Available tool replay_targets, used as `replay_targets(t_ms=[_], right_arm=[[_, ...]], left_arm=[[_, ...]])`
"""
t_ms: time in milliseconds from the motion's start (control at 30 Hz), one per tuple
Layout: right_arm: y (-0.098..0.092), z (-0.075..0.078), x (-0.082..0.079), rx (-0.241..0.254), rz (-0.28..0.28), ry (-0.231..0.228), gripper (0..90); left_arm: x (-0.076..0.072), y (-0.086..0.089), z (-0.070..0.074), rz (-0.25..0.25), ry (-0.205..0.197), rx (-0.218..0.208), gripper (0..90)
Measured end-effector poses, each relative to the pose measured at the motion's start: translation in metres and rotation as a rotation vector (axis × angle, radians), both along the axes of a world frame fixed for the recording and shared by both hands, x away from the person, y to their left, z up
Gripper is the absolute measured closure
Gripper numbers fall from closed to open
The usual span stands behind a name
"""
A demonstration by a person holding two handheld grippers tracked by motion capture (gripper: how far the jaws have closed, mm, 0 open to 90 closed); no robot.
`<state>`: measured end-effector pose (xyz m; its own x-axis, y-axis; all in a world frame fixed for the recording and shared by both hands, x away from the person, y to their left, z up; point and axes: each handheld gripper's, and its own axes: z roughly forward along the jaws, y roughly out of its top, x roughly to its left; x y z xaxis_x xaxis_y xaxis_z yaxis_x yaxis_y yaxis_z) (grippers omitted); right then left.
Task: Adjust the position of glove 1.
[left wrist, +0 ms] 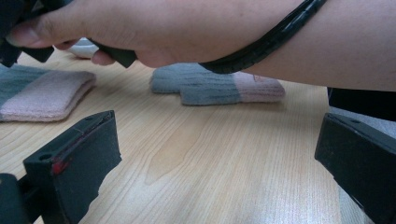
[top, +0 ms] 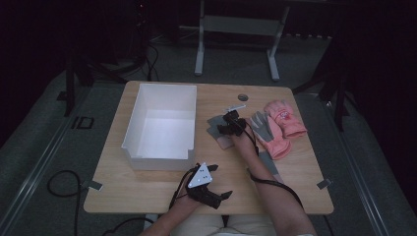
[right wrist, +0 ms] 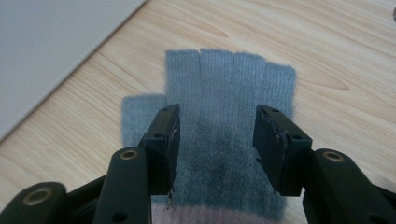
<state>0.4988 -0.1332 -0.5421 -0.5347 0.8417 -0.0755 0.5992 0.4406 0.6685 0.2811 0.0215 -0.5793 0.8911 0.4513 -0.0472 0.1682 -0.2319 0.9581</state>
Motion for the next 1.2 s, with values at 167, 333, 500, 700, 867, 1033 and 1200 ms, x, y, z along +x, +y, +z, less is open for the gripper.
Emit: replay_targets(t_ms=[167,333,500,700,867,1033,1200], right_arm=[[0.001,-0.008,0.004,-0.026,0.009,0.016,52.6],[0.002,-0.010,0.005,-0.042,0.027,0.018,55.2],[0.000,-0.010,0.005,-0.027,0.028,0.027,69.2],[0.004,-0.008,0.003,-0.027,-0.028,0.034,80.5],[0.003,0.007,-0.006,0.007,-0.085,0.026,84.0],[0.002,0.046,-0.037,0.098,-0.143,-0.037,84.3],[-0.002,0.068,-0.073,0.159,-0.186,-0.052,84.4]], left_arm=[[0.000,0.000,0.000,0.001,-0.001,-0.001,0.0],[-0.001,0.000,0.000,0.002,-0.002,-0.002,0.0],[-0.001,0.000,0.000,0.005,-0.008,0.002,0.0],[-0.002,-0.001,0.000,0.011,-0.019,0.006,0.0],[-0.003,-0.001,0.000,0.021,-0.033,0.004,0.0],[-0.004,-0.001,0.000,0.034,-0.046,0.003,0.0],[-0.005,-0.001,0.000,0.049,-0.063,0.006,0.0]])
